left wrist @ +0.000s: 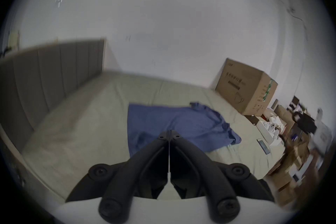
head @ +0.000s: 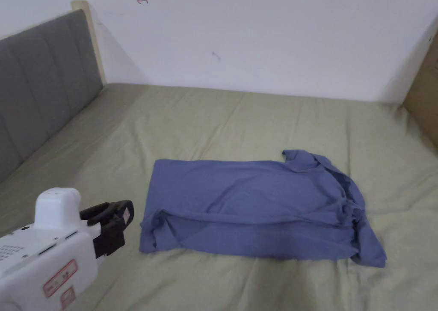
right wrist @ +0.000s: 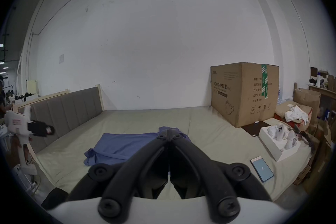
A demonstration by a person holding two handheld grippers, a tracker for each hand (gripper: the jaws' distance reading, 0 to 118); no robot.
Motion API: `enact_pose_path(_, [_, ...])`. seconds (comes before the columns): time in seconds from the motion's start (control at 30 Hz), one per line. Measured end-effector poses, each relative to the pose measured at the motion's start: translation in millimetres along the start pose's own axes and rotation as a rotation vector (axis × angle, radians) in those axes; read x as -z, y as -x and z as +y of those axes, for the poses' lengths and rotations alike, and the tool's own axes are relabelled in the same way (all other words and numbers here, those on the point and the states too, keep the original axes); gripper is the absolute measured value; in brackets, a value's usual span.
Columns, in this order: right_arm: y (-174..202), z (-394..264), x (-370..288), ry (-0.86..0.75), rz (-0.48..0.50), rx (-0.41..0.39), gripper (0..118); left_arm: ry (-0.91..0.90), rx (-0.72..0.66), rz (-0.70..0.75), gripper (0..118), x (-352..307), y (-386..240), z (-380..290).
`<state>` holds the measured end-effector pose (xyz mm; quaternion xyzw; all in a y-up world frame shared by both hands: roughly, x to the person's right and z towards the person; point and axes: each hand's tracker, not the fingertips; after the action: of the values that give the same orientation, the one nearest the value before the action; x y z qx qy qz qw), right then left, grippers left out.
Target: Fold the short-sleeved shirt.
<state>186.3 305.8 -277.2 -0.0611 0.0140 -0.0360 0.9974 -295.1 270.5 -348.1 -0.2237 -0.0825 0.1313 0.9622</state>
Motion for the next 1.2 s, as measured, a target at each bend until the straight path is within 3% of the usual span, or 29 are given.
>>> enact_pose_path(0.03, [1.9,-1.3,0.9,0.005,-0.004,-0.01,0,0.057,-0.059,0.026,7,17.9,10.7,-3.9])
enact_pose_path(0.07, [1.9,-2.4,3.2,0.013,0.011,-0.014,0,0.109,-0.129,0.069,23,37.7,22.9,-8.8])
enact_pose_path(0.1, [3.0,-3.6,4.3,0.018,0.022,-0.009,0,0.178,-0.17,0.076,59,57.6,29.8,-15.9])
enact_pose_path(0.13, [4.4,-4.9,5.6,0.018,0.024,-0.003,0,0.22,-0.217,0.092,85,76.5,40.0,-23.9])
enact_pose_path(0.17, [12.3,-1.7,5.7,0.026,0.038,-0.005,0,0.269,-0.225,0.155,102,96.3,46.7,-31.4])
enact_pose_path(0.2, [14.9,-2.6,6.9,0.03,0.043,-0.008,0,0.32,-0.228,0.177,104,112.7,53.6,-36.7])
enact_pose_path(0.3, [17.8,-4.9,12.2,0.046,0.055,-0.007,0,0.41,-0.331,0.182,103,159.0,68.8,-57.3])
enact_pose_path(0.4, [18.1,-9.1,19.4,0.075,0.069,0.016,0,0.429,-0.291,0.304,103,190.4,72.4,-72.6])
enact_pose_path(0.5, [19.1,-10.5,25.8,0.102,0.066,0.03,0,0.512,-0.393,0.242,103,217.8,79.5,-85.1])
enact_pose_path(0.57, [16.1,-14.9,30.0,0.116,0.057,0.015,0,0.476,-0.39,0.277,103,223.3,73.6,-82.9])
enact_pose_path(0.6, [14.9,-17.4,32.6,0.127,0.055,0.007,0,0.469,-0.377,0.27,99,226.3,70.5,-80.0])
enact_pose_path(0.63, [14.7,-20.2,35.3,0.135,0.053,0.005,0,0.467,-0.357,0.262,87,227.3,66.7,-76.0])
enact_pose_path(0.67, [14.6,-23.3,38.5,0.147,0.049,0.003,0,0.472,-0.331,0.266,62,228.1,60.5,-73.1])
enact_pose_path(0.7, [14.0,-24.7,41.5,0.159,0.048,0.003,0,0.481,-0.304,0.284,23,228.8,54.9,-71.5])
enact_pose_path(0.73, [14.4,-27.2,44.4,0.165,0.043,0.003,0,0.504,-0.251,0.3,16,231.5,48.6,-71.5])
enact_pose_path(0.97, [-3.2,-42.8,81.3,0.214,0.024,0.0,0,0.529,-0.12,0.283,9,238.8,34.1,-73.5])
enact_pose_path(1.07, [-23.3,-57.5,119.8,0.344,0.046,0.02,0,0.52,-0.115,0.265,8,231.5,33.7,-71.3])
enact_pose_path(1.1, [-38.7,-68.9,136.2,0.397,0.041,0.034,7,0.516,-0.119,0.261,8,229.0,34.4,-71.2])
enact_pose_path(1.13, [-53.2,-80.6,155.9,0.442,0.046,0.061,27,0.512,-0.133,0.25,8,226.3,35.2,-70.7])
enact_pose_path(1.2, [-71.7,-99.6,194.7,0.56,-0.019,0.07,99,0.503,-0.156,0.238,8,220.2,36.7,-67.2])
